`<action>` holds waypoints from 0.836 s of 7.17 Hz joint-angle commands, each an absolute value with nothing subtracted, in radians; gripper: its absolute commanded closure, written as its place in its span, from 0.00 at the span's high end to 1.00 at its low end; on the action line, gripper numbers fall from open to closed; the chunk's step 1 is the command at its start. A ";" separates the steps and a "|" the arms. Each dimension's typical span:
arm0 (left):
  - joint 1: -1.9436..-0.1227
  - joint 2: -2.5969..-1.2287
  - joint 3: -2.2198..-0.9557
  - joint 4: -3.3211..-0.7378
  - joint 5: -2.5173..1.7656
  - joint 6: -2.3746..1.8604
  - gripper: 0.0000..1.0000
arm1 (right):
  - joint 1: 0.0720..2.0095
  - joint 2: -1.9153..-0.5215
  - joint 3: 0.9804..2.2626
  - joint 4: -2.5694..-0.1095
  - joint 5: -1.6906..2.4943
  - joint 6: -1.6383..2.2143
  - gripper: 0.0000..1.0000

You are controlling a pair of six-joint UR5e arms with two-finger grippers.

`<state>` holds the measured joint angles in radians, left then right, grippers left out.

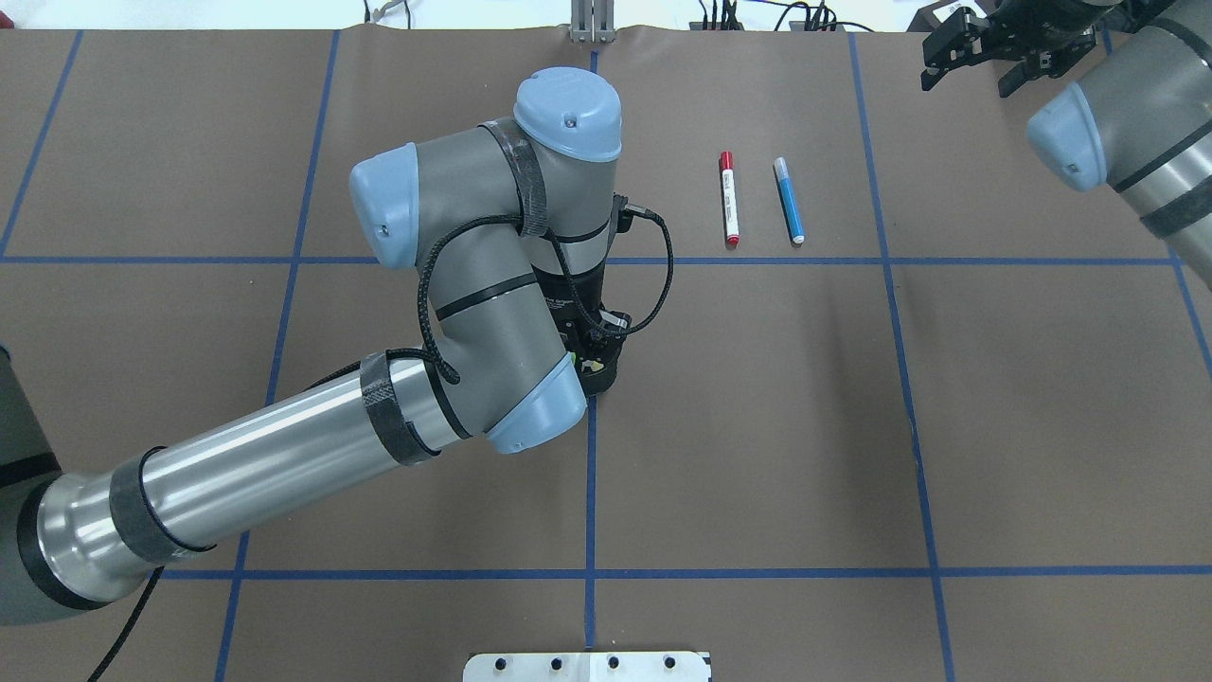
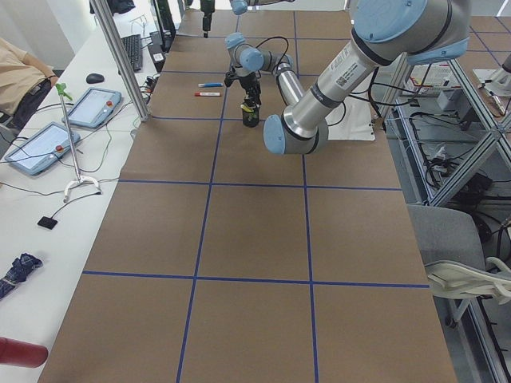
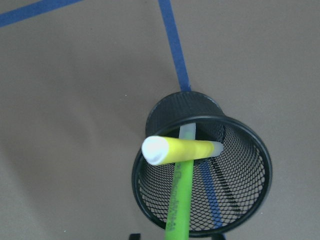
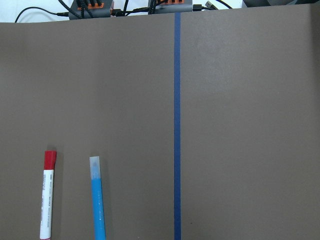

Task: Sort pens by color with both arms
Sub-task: 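Lower the left gripper onto the yellow-green highlighter in the cup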

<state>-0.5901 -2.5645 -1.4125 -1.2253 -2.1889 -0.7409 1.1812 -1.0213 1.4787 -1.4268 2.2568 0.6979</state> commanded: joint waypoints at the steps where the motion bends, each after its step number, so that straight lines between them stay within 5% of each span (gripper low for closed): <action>1: -0.588 -2.554 -1.417 -1.224 -2.189 -0.741 0.22 | 1.181 -1.022 1.480 -1.427 2.256 0.698 0.99; 2: -0.588 -2.554 -1.420 -1.224 -2.187 -0.741 0.03 | 1.181 -1.022 1.480 -1.427 2.256 0.699 0.99; 6: -0.588 -2.556 -1.543 -1.133 -2.187 -0.736 0.00 | 1.181 -1.020 1.480 -1.425 2.255 0.699 0.99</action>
<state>-0.5875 -2.5549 -1.4792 -1.1882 -2.1878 -0.7393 1.1812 -1.0214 1.4808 -1.4252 2.2552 0.6994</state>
